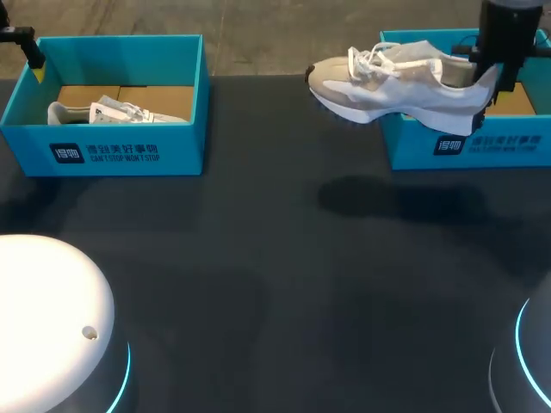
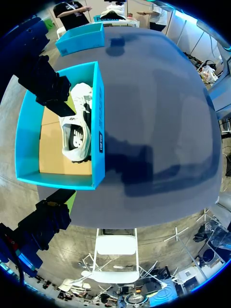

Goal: Take the shoe out of the shoebox, open the shoe tongue, remove and reinsert the insole, then place the shoe into the shoebox

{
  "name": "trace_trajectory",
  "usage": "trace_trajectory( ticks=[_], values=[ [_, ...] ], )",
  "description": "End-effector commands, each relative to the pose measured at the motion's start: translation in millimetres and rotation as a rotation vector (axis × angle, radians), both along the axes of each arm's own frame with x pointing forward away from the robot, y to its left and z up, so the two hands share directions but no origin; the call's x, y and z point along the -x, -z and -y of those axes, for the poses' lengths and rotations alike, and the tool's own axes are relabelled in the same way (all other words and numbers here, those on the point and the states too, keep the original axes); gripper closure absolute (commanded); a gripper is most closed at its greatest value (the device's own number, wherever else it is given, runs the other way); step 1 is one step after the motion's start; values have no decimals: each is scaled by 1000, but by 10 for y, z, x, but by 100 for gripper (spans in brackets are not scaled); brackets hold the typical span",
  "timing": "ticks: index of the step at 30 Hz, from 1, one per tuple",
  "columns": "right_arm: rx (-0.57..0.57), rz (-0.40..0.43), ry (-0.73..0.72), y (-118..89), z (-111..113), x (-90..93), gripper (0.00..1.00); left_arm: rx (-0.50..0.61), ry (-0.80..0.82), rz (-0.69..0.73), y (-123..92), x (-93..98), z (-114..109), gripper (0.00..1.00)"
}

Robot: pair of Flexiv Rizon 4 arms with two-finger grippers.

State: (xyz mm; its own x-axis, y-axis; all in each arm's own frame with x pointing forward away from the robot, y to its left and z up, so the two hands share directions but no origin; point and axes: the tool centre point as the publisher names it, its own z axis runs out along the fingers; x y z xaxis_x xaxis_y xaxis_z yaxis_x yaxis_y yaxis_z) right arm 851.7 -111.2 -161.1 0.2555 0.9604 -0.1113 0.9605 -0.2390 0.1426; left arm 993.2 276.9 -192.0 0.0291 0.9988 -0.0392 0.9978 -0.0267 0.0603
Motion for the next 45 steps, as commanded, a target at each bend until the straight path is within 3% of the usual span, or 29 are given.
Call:
trace_trajectory(
  ticks=[1,9,19,26,32,45],
  values=[
    [81,96,-21,-6,-250,75,100,-2,0,2,-2,13,1,0],
    [90,18,-150,284,-796,194,100,-2,0,2,-2,13,1,0],
    [93,-60,-153,685,-1161,548,100,-2,0,2,-2,13,1,0],
    [98,-60,-121,972,-1313,889,100,-2,0,2,-2,13,1,0],
    [67,-67,-119,1098,-1343,1158,100,-2,0,2,-2,13,1,0],
    [67,-67,-119,1098,-1343,1158,100,-2,0,2,-2,13,1,0]
  ],
)
